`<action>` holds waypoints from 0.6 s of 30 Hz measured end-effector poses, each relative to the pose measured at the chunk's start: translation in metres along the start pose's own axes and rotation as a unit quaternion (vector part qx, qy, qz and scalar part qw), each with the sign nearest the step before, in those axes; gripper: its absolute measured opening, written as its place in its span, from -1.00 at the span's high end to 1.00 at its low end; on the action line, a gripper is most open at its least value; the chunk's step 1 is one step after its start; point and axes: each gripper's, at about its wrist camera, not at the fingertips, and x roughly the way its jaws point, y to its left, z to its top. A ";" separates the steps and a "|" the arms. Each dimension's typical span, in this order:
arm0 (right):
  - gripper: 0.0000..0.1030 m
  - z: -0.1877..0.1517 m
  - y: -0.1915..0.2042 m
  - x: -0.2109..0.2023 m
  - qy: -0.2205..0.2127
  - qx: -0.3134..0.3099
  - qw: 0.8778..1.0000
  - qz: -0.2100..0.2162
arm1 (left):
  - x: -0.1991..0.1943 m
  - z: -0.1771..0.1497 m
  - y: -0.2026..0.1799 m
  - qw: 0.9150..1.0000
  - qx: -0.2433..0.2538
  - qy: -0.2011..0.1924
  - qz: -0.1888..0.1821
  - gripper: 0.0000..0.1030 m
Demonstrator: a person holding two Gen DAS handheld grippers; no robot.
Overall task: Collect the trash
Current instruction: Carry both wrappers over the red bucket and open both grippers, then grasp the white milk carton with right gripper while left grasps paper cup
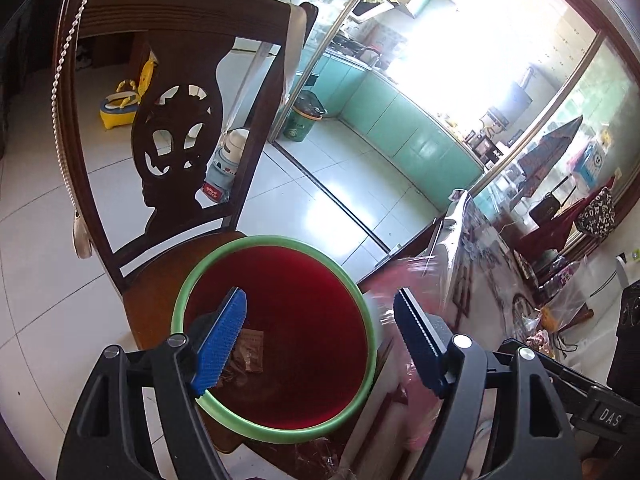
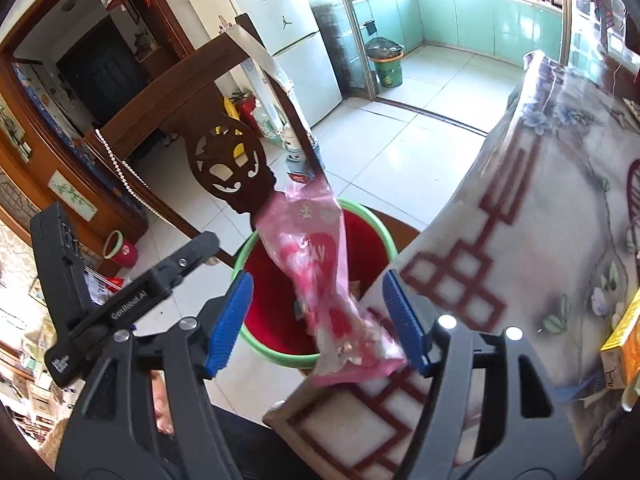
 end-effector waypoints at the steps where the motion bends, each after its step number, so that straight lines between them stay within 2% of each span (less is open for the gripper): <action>1: -0.27 -0.001 0.000 -0.002 -0.001 -0.006 1.000 -0.010 | 0.000 0.000 0.000 1.000 0.000 0.000 0.000 -0.41; 8: -0.27 -0.005 -0.004 -0.030 -0.029 -0.028 0.998 -0.056 | 0.003 -0.003 -0.014 0.999 0.041 0.001 0.014 -0.41; 14: -0.37 -0.011 -0.014 -0.067 -0.060 -0.027 0.995 -0.068 | 0.005 -0.009 -0.032 0.995 0.091 0.007 0.030 -0.41; 18: -0.39 -0.030 -0.034 -0.098 -0.069 -0.020 0.995 -0.077 | 0.006 -0.012 -0.041 0.992 0.117 0.013 0.038 -0.41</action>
